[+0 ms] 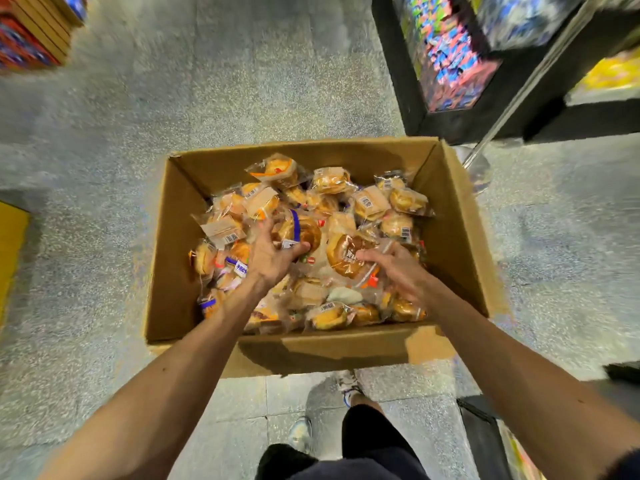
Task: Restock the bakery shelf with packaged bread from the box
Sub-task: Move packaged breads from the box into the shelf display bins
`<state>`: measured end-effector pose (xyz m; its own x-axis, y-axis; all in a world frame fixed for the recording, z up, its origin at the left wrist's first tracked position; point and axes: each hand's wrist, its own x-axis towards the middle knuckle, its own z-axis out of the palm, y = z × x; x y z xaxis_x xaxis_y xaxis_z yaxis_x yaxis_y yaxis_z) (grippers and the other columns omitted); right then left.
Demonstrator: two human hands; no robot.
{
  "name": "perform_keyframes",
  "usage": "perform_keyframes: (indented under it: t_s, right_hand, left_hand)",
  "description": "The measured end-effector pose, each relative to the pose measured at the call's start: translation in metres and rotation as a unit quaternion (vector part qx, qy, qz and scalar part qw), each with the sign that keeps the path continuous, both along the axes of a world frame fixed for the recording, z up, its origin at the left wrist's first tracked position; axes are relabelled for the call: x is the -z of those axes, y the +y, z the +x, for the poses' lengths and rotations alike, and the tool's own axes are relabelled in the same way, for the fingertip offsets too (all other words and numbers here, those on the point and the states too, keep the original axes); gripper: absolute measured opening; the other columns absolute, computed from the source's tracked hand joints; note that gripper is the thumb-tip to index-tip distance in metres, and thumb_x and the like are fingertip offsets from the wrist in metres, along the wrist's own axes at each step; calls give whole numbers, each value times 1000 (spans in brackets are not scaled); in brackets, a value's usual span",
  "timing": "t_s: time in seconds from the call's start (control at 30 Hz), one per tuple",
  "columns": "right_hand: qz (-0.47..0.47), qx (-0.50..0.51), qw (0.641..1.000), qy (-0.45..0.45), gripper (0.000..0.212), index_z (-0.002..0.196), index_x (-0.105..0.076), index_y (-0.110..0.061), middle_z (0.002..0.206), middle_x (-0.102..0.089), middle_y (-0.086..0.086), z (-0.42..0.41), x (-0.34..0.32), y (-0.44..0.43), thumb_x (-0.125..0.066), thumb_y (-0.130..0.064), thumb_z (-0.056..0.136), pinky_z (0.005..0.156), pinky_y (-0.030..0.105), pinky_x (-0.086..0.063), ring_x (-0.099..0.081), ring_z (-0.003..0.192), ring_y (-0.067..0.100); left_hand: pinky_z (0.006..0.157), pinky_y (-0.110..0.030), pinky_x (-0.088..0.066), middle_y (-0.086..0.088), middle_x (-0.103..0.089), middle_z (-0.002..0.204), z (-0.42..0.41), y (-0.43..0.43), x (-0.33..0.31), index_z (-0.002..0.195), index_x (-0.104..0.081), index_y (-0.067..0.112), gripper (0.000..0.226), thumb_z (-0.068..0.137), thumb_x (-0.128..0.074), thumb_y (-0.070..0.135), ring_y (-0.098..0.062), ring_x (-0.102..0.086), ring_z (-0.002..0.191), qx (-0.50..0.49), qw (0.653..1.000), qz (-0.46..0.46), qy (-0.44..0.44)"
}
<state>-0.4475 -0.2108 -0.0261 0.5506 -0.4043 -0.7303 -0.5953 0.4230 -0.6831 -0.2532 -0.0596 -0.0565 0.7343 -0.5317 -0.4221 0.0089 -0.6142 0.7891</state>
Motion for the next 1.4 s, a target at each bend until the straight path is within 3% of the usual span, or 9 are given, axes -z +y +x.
perform_keyframes:
  t_s: [0.13,0.27,0.43,0.6,0.73,0.87,1.03,1.3,1.4]
  right_hand:
    - [-138,-6,990,-27,42,103,-65,-1,89,-71,8,-30,-50,32,-85,-25,75,77,37,-57,-69,83,22]
    - [-238,32,970,-39,55,118,-56,-19,94,-68,-12,-88,-99,77,-87,-15,72,71,12,-49,-65,82,-2]
    - [-350,27,936,14,77,124,-47,-25,111,-60,0,-197,-148,152,-91,-24,62,86,26,-53,-64,103,16]
    - [-473,8,866,160,95,133,-40,-32,125,-42,0,-319,-198,233,-80,-58,51,96,43,-48,-51,111,22]
    - [-538,13,804,252,98,135,-45,-17,123,-44,7,-422,-219,299,-88,-49,54,94,40,-46,-49,110,26]
    - [-551,56,768,322,104,142,-40,-16,130,-42,13,-531,-232,375,-87,-52,56,94,44,-47,-47,116,33]
    - [-521,183,745,373,110,143,-41,-11,129,-41,17,-681,-226,481,-79,-63,54,90,53,-50,-49,115,39]
    - [-451,348,703,426,117,137,-47,-3,118,-43,22,-878,-210,616,-65,-75,48,96,51,-46,-49,109,42]
    - [-453,383,678,434,110,129,-50,-5,114,-45,16,-930,-218,644,-61,-78,47,93,48,-47,-50,105,37]
  left_hand:
    - [89,-45,-55,-3,-62,123,-10,19,-63,128,-49,30,71,69,-88,35,-27,-62,107,119,992,-35,-30]
    - [65,-14,-43,11,-60,102,-47,46,-126,126,-44,25,69,72,-88,27,-4,-58,83,236,964,-84,-93]
    - [81,-36,-49,-1,-59,110,-114,76,-179,118,-39,22,79,63,-91,41,-20,-58,101,362,921,-91,-111]
    - [54,-23,-47,-4,-68,93,-220,76,-223,113,-46,16,56,73,-86,21,-4,-58,60,552,827,-100,-30]
    - [63,-23,-52,0,-73,76,-325,74,-232,115,-45,5,60,71,-85,13,-8,-65,67,660,745,-97,-5]
    - [51,-23,-50,3,-70,65,-450,89,-242,109,-47,15,54,72,-86,17,-9,-63,56,732,673,-85,64]
    - [51,-22,-51,2,-71,76,-632,143,-240,108,-58,27,97,23,-96,54,-10,-65,63,780,599,-69,166]
    - [89,-35,-46,-1,-67,108,-910,257,-217,106,-69,24,64,52,-70,58,-32,-61,112,820,543,-105,145]
    - [87,-3,-34,17,-60,116,-976,294,-229,122,-58,26,39,88,-66,44,-2,-55,109,855,495,-103,111]
